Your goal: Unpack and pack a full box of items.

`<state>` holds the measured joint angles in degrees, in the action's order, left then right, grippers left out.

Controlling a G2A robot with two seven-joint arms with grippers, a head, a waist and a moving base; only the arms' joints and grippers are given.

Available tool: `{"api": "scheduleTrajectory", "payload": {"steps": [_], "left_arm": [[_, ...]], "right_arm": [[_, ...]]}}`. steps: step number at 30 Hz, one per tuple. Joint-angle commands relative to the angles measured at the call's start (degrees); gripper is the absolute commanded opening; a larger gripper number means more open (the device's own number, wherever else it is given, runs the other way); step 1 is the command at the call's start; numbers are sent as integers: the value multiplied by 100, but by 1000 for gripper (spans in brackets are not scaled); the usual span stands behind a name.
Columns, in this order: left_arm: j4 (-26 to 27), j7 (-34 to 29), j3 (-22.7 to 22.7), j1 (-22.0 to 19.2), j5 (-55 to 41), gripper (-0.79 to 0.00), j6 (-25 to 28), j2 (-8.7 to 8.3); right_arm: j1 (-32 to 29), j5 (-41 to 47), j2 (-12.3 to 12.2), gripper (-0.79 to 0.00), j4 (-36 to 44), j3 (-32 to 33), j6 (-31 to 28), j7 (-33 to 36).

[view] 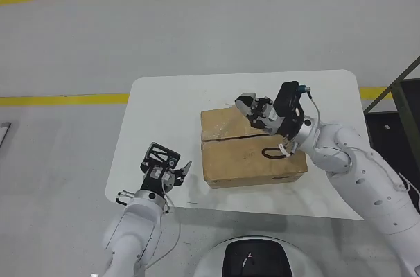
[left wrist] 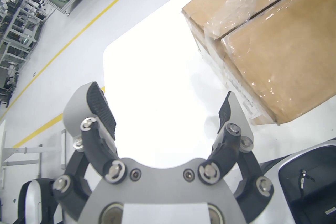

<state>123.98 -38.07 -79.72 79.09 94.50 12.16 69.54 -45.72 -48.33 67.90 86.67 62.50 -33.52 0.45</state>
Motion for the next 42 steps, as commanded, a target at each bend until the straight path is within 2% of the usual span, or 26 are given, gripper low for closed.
{"api": "scheduleTrajectory", "payload": {"steps": [1, 7, 14, 15, 16, 17, 18, 27, 29, 31, 36, 39, 42], "left_arm": [[29, -21, 5, -53, -163, 0, 70, 5], [-22, -93, 64, -211, -679, 0, 255, 23], [-100, -145, 208, -324, -634, 0, 324, 29], [-96, -149, 210, -333, -571, 0, 333, 27], [-97, -151, 219, -330, -543, 0, 333, 26], [-99, -148, 218, -326, -536, 0, 328, 26], [-106, -145, 209, -324, -523, 0, 324, 25], [-196, -165, 123, -310, -421, 0, 270, 16], [-198, -165, 125, -309, -417, 0, 265, 17], [-198, -165, 125, -309, -417, 0, 265, 17], [-198, -165, 125, -309, -417, 0, 265, 17], [-198, -165, 125, -309, -417, 0, 265, 17], [-198, -165, 125, -309, -417, 0, 265, 17]], "right_arm": [[59, 251, 25, -785, 7, -13, 34, 27], [189, 1253, 113, -785, -1, -27, 70, 32], [74, 1718, 74, -785, 97, 391, 29, 176], [-5, 1738, 47, -739, 102, 513, 29, 269], [-99, 1775, 15, -514, 128, 641, 0, 407], [-218, 1856, -20, 0, 133, 784, -33, 564], [-328, 1918, -57, 0, 179, 928, -70, 737], [-328, 1918, -57, 0, 179, 928, -70, 737], [-501, 2136, -56, 0, 252, 861, -9, 936], [-543, 2165, -87, 0, 360, 908, 235, 1430], [-443, 2761, -147, 0, 612, 1097, 1625, 3013], [-195, 2924, -176, 0, 738, 1122, 2465, 3989], [206, 2721, -202, 0, 679, 906, 2873, 5144]]}}
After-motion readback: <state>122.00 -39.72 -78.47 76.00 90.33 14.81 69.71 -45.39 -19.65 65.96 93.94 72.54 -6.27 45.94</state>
